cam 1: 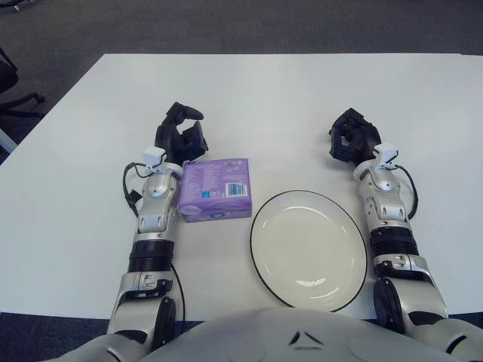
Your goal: Put the tissue paper into the plate.
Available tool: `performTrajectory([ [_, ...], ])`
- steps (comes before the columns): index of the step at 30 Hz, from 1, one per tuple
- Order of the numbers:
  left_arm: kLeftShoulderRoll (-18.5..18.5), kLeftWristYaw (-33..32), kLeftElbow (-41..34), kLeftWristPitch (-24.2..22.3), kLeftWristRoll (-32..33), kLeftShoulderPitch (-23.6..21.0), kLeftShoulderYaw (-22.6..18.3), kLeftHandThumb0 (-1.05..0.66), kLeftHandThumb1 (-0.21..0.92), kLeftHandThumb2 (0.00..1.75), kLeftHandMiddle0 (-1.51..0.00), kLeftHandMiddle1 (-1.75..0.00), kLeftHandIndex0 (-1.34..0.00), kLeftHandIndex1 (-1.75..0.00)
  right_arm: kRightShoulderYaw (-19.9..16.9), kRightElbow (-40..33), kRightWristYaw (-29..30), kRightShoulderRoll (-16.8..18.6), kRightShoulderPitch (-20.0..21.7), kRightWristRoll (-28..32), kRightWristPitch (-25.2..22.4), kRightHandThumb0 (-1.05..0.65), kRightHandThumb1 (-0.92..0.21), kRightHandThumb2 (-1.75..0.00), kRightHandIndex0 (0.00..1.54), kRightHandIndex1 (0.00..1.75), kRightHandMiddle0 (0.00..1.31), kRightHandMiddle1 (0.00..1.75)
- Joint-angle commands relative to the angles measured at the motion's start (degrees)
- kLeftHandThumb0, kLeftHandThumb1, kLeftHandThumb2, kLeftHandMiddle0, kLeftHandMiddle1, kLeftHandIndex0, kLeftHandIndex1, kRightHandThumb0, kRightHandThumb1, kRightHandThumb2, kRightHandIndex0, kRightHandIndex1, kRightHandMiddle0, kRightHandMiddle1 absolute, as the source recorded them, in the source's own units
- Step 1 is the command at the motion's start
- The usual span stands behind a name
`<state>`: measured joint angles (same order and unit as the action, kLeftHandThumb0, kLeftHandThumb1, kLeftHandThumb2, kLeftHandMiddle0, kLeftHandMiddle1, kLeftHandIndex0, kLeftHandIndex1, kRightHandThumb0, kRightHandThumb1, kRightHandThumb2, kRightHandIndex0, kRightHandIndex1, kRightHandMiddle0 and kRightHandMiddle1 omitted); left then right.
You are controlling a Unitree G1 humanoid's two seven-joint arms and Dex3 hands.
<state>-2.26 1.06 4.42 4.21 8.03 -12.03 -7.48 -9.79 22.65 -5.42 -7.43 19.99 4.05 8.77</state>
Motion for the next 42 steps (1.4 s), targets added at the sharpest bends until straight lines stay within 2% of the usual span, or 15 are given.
performTrajectory([
  [1,2.0,-1.1,-3.2,-2.5,0.2,8.5,0.4,-0.41,0.56,1.01,-1.07,-1.75,-0.43,-1.75,-0.8,5.6,0.1,1.7,-8.6,1.2,0.8,-0.43,-0.48,-1.12,1.28,1.75,0.49,1.75],
  [5,1.8,-2.2,-8.9,-4.0,-1.1,10.0,1.1,-0.41,0.56,1.02,-1.07,-1.75,-0.43,-1.75,-0.8,5.6,0.0,1.7,-8.6,1.2,0.9,-0.43,-0.48,-1.12,1.28,1.75,0.49,1.75],
  [19,-1.4,-2.4,-17.3,-1.3,-9.2,13.8,3.1,-0.42,0.52,1.07,-1.08,-1.75,-0.46,-1.75,-0.9,5.2,-0.3,1.9,-8.7,1.5,0.6,-0.43,-0.48,-1.12,1.28,1.75,0.49,1.75],
  [23,-1.8,-2.1,-19.1,0.5,-11.1,14.6,3.7,-0.43,0.5,1.09,-1.08,-1.75,-0.47,-1.75,-0.9,5.2,-0.5,1.9,-8.8,1.5,0.6,-0.43,-0.48,-1.12,1.28,1.75,0.49,1.75],
  [29,-2.5,-2.7,-18.9,5.8,-14.4,15.1,3.8,-0.43,0.5,1.09,-1.05,-1.75,-0.47,-1.75,-0.9,5.3,-0.2,2.0,-8.7,1.4,0.5,-0.43,-0.48,-1.12,1.29,1.75,0.49,1.75],
  [34,-3.6,-3.9,-18.5,10.6,-18.3,15.0,3.6,-0.43,0.5,1.09,-0.96,-1.75,-0.47,-1.75,-1.0,5.3,-0.2,2.0,-8.6,1.3,0.4,-0.43,-0.47,-1.12,1.29,1.75,0.49,1.75],
  [39,-4.5,-4.8,-18.8,14.5,-22.7,15.0,3.2,-0.42,0.51,1.08,-0.78,-1.75,-0.46,-1.75,-1.0,5.3,-0.2,2.1,-8.6,1.2,0.5,-0.43,-0.47,-1.13,1.29,1.75,0.49,1.75],
  [42,-5.0,-5.7,-18.8,16.8,-25.6,15.0,3.1,-0.14,0.41,1.21,-0.57,-1.75,-0.45,-1.75,-1.1,5.5,-0.3,2.1,-8.5,1.1,0.6,-0.43,-0.47,-1.13,1.29,1.75,0.49,1.75],
])
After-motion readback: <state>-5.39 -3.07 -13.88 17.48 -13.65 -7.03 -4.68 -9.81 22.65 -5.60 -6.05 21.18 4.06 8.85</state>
